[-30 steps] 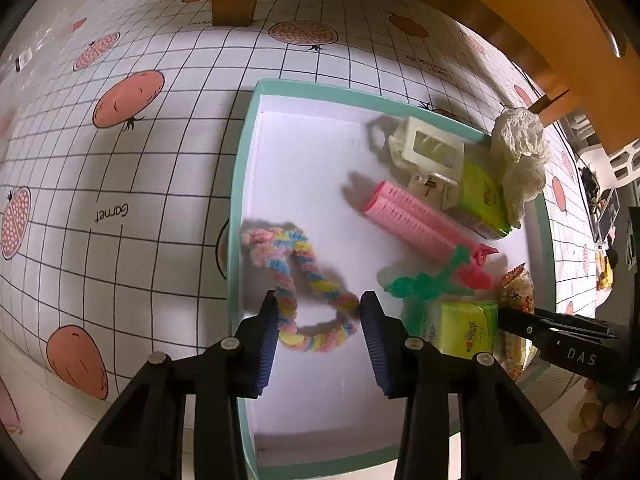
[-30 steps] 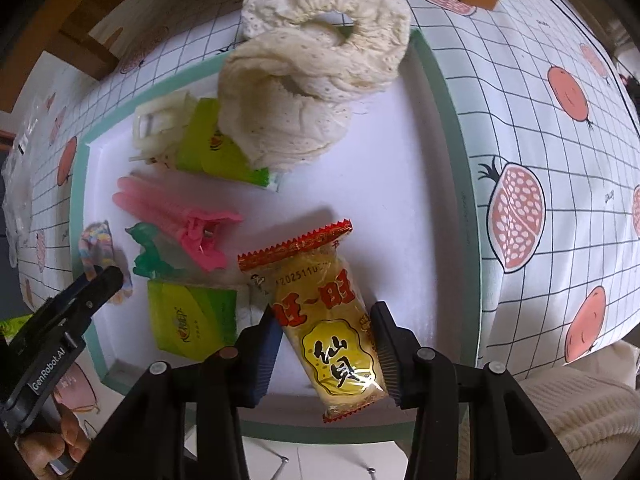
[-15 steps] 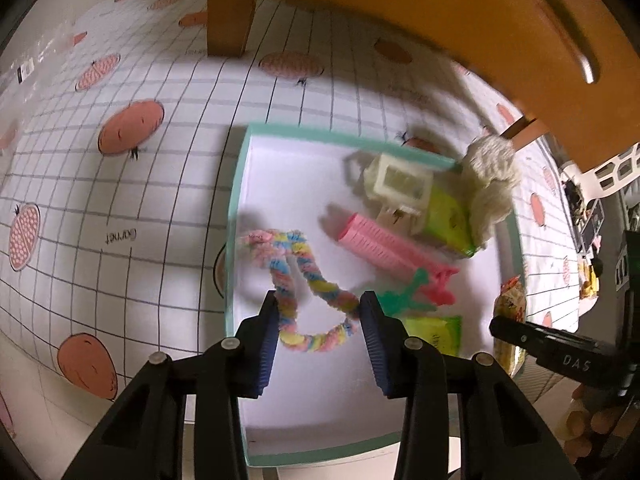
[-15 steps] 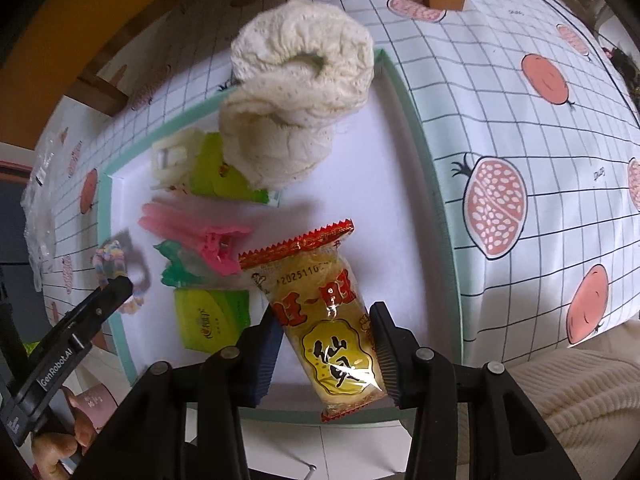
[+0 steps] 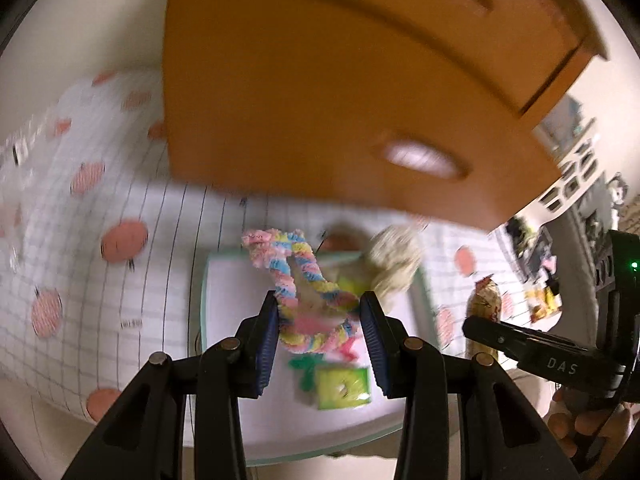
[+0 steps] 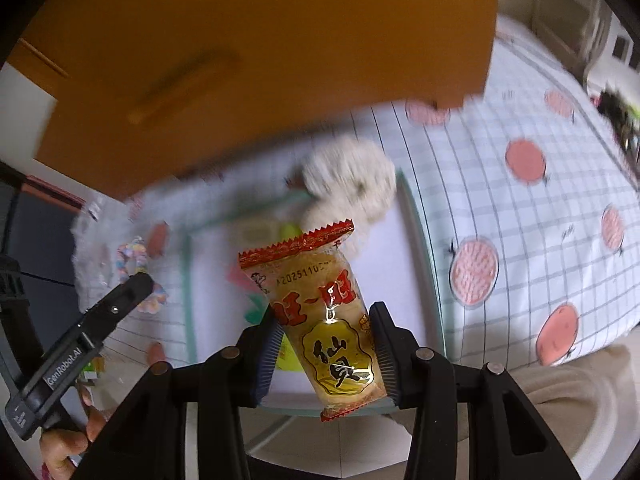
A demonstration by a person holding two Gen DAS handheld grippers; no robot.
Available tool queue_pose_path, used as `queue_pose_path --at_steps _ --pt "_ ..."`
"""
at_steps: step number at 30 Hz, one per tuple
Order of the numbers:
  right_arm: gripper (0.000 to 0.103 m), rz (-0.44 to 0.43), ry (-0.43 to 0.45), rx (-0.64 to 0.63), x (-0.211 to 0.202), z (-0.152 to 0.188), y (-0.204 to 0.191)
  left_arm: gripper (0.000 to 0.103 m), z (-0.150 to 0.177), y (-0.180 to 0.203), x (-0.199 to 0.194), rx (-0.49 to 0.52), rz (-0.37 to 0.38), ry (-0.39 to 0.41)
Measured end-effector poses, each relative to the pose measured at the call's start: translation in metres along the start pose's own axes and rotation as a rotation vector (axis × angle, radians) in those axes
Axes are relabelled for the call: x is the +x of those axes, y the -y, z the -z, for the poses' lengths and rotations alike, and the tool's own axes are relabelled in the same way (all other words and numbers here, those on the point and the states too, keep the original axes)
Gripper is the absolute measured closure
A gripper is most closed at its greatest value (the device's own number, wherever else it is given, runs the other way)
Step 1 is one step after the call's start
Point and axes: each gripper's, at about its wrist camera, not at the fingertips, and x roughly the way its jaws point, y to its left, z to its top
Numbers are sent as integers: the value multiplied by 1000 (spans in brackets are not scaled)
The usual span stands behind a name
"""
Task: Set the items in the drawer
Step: 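Carry the pipe-cleaner loop and snack packet up into the open drawer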
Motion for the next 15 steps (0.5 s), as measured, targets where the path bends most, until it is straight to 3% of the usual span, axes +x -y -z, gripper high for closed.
queue_pose_path --at_steps 6,15 --pt "57 -29 118 -45 -38 -16 -27 62 -37 19 -44 45 38 125" --pt "57 -28 259 -135 -100 -59 -70 62 -95 38 -87 91 53 251"
